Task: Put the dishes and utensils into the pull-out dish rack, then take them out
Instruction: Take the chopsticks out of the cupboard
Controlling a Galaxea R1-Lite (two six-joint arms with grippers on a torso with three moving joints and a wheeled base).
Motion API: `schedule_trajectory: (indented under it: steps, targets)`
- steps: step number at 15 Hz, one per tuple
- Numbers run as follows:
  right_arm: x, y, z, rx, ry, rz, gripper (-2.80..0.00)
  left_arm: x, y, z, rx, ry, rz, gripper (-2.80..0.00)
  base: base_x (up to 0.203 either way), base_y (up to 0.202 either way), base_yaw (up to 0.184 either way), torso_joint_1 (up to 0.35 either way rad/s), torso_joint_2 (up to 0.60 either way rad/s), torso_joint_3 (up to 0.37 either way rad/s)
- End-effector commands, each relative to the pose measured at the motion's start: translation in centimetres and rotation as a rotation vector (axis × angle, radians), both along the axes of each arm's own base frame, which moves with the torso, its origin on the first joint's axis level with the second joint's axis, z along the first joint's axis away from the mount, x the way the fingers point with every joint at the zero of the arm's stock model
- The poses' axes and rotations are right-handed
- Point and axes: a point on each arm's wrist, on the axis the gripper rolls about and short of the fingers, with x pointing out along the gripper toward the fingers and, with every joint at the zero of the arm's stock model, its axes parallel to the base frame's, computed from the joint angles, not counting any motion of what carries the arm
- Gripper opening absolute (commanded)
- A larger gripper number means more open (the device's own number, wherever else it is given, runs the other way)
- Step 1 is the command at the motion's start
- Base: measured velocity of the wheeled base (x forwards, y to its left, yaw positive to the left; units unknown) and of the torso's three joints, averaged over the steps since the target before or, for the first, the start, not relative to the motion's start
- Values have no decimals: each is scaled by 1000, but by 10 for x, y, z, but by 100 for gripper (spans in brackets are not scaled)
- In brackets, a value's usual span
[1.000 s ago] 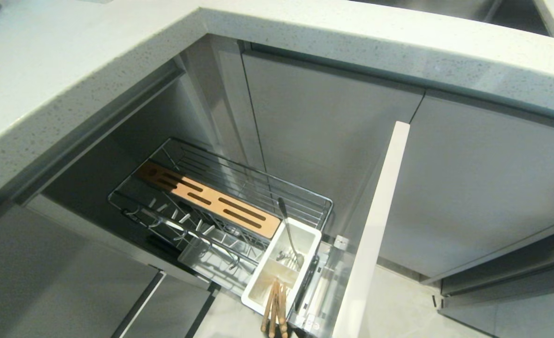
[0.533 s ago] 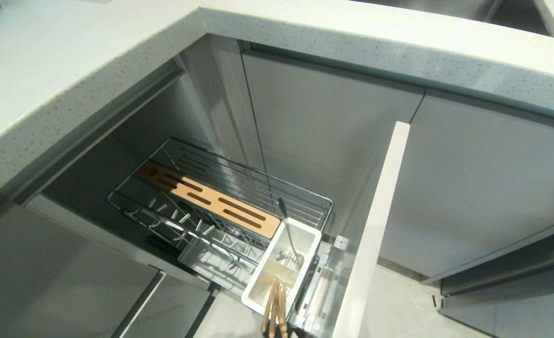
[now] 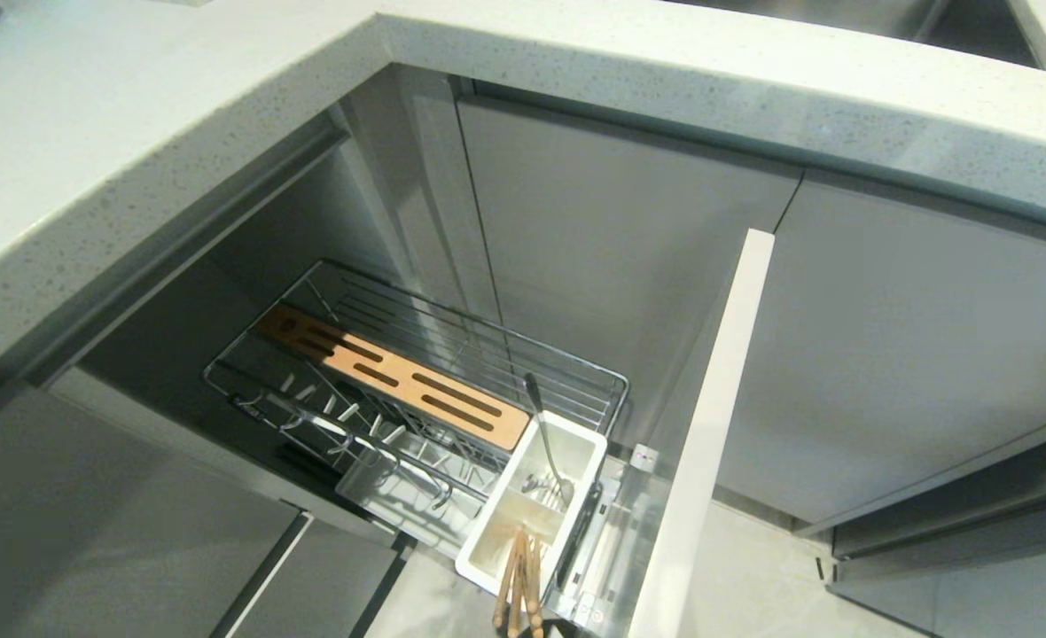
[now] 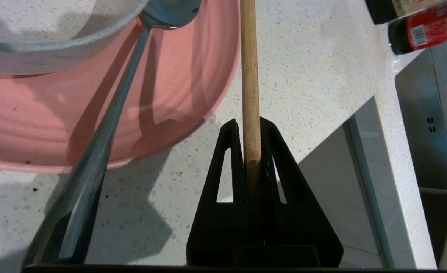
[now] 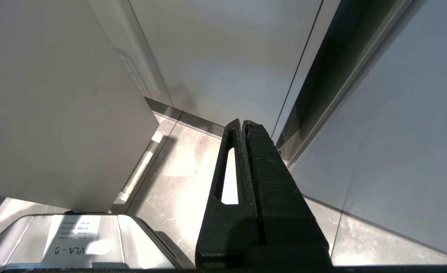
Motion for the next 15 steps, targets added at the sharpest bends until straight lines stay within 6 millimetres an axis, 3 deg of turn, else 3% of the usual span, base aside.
schedule_trajectory:
  steps: [1, 15]
  targets:
    - [0, 0, 0, 0, 2, 0, -280, 9, 7, -3, -32, 27, -3, -280, 0, 0, 0, 0, 0, 0]
    - [0, 0, 0, 0, 2, 0, -280, 19, 17, -10, -119, 19, 46, -280, 0, 0, 0, 0, 0, 0]
